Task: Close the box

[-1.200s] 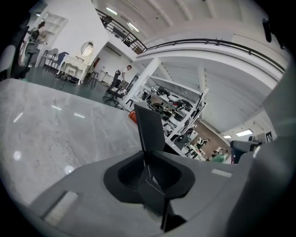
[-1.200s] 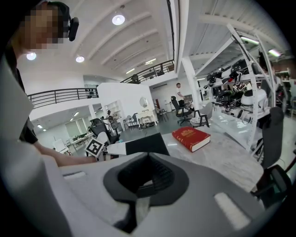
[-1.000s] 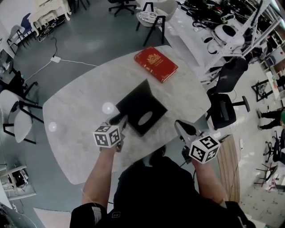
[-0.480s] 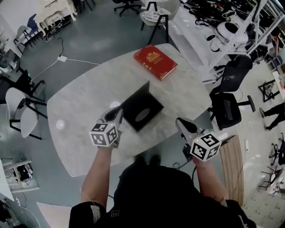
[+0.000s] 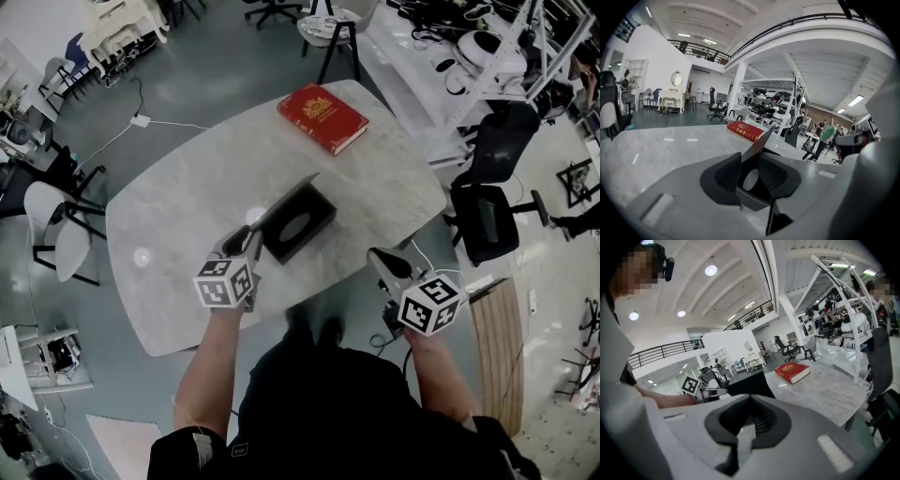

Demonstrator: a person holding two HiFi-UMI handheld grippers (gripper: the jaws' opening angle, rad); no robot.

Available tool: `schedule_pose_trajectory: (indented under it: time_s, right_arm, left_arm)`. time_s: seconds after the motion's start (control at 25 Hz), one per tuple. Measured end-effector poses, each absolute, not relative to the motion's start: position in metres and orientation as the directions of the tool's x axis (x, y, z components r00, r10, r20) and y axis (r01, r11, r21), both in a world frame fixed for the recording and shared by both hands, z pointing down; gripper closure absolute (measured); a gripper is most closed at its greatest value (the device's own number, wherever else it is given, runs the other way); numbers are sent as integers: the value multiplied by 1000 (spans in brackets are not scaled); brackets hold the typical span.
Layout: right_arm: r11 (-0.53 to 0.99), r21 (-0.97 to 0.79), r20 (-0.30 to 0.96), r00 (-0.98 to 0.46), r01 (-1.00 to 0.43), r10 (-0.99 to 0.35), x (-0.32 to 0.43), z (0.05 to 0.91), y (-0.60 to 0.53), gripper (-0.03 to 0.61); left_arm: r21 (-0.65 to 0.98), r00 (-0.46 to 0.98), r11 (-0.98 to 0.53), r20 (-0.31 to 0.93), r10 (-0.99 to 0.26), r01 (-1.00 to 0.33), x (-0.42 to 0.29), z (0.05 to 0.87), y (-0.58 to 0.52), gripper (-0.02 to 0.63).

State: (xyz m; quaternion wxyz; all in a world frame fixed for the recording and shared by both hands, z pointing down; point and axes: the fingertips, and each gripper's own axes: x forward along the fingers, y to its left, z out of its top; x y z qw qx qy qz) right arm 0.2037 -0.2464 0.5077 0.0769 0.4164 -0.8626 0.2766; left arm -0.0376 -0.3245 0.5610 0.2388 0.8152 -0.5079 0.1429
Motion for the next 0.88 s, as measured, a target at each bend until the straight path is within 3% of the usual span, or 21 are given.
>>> schedule_pose_trajectory:
  time_s: [0.24, 0.56, 0.88]
  right_arm:
    - [499, -426, 364, -648, -755, -669, 212, 513, -232, 575]
    - [503, -428, 363, -652, -751, -665, 216, 512, -227, 575]
    - [487, -435, 373, -644, -757, -668, 219, 514, -225, 575]
  left_arm:
    - [356, 449, -296, 506, -737, -886, -29, 578, -307, 457]
    - [438, 466, -235, 553, -691, -868, -10, 607, -287, 456]
    - [407, 546, -370, 524, -654, -835, 5, 600, -284, 422]
